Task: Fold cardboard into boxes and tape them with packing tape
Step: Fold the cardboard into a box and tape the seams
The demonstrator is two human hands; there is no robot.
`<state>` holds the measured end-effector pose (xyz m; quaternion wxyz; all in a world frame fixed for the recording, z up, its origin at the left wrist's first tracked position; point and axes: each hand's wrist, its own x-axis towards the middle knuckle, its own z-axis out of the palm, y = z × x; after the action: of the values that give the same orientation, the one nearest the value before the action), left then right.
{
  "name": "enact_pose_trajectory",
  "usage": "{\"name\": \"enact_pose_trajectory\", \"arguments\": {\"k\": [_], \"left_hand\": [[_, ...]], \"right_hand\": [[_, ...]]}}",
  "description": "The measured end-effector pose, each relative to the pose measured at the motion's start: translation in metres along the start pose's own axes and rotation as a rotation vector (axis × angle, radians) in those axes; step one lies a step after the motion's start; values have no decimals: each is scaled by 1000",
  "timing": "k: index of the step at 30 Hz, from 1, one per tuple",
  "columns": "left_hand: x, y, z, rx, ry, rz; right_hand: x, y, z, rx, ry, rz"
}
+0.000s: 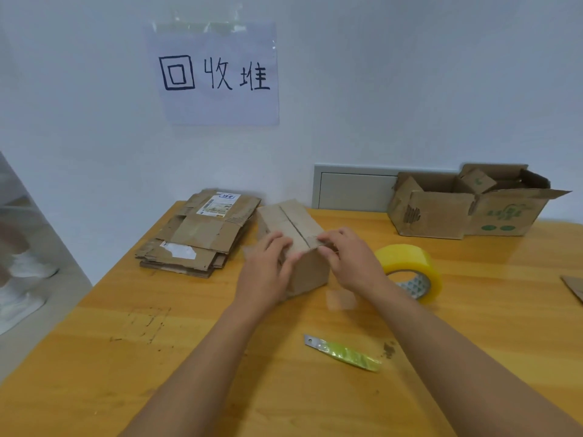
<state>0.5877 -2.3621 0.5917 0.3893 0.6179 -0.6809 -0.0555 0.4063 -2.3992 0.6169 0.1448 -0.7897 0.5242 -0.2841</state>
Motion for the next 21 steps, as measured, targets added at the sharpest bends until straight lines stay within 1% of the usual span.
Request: {"name": "enact_pose_trajectory", "arguments": {"k": [3, 8, 13, 16, 17, 19, 21], "left_hand": [[3, -6, -10, -79, -65, 2], [7, -13, -17, -56, -197, 49], [10, -21, -11, -171, -166, 27], [11, -20, -7, -122, -153, 43], [11, -19, -6, -71, -142, 71], [9, -13, -3, 39, -109, 182], [7, -11, 4, 81, -74, 274]], "right_hand": [[-4, 0, 2, 15, 56, -39], [-3, 1, 3, 17, 76, -57], [-3, 1, 4, 0, 105, -78], [-2, -3, 3, -20, 88, -87], [-2, -4, 2, -36, 67, -96], [-3, -6, -7, -103, -9, -113], [-5, -4, -20, -217, -71, -144]]}}
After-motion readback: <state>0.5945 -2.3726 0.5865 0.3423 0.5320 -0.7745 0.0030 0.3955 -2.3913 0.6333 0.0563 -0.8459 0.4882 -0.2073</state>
